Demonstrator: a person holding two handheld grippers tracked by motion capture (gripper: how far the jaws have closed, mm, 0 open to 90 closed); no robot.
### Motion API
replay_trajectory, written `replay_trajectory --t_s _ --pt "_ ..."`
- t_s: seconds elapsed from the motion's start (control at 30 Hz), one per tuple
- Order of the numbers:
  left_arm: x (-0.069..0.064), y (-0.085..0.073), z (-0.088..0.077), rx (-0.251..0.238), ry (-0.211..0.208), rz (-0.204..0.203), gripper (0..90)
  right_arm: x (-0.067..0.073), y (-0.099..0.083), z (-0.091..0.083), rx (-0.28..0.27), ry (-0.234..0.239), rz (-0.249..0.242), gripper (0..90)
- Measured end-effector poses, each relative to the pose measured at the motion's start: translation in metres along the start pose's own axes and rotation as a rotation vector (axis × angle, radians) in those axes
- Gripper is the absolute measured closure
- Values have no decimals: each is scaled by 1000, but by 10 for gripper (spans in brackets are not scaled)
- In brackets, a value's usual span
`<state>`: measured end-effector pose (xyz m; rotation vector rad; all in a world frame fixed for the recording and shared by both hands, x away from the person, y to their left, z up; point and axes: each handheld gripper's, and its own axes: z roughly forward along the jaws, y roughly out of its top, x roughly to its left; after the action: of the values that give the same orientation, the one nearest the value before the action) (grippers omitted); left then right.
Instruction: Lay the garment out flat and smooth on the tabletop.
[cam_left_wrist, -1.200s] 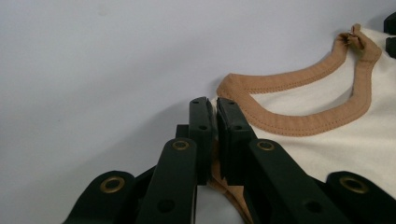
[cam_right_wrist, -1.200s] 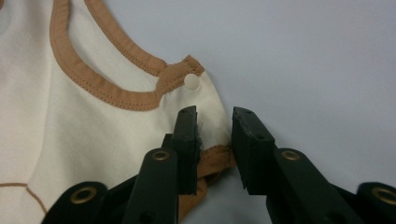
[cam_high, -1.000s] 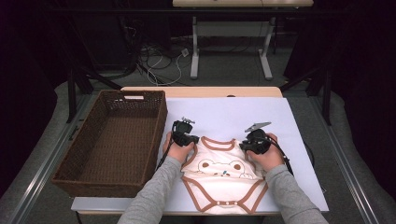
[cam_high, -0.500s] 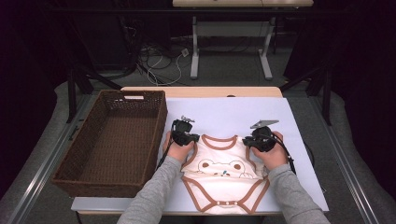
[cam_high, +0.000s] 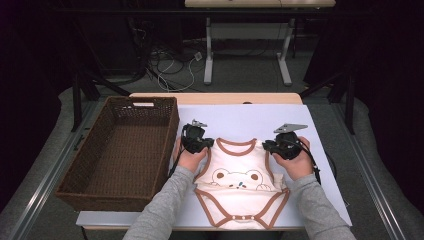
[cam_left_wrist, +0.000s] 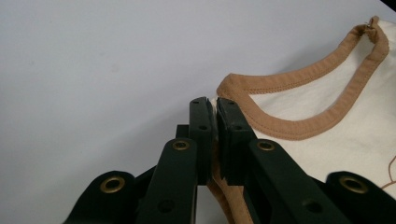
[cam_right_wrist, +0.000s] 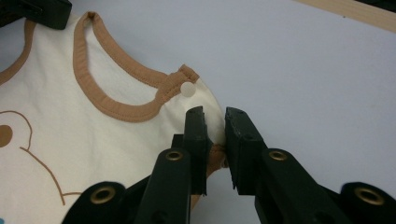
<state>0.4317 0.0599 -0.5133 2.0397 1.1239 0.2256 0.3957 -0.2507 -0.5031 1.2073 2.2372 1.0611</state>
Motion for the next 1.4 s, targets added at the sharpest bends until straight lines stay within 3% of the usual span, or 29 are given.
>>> replay_trajectory --t_s 0.47,0.73,0.9,1.03,1.17,1.4 --pt "-14 16 -22 -46 -5 51 858 1 12 -19 -53 -4 -3 790" --pt "-12 34 -28 -65 15 51 861 -2 38 -21 -39 7 -18 791" --pt "-7 50 -32 -92 29 56 861 -10 59 -23 -36 -11 -37 791" --pt "-6 62 -32 -114 52 72 861 -19 70 -21 -31 -30 -24 791" --pt "-1 77 -29 -128 45 69 861 -29 78 -16 -21 -55 -12 792" --pt "8 99 -17 -152 80 73 864 -41 92 -12 -54 -92 11 792"
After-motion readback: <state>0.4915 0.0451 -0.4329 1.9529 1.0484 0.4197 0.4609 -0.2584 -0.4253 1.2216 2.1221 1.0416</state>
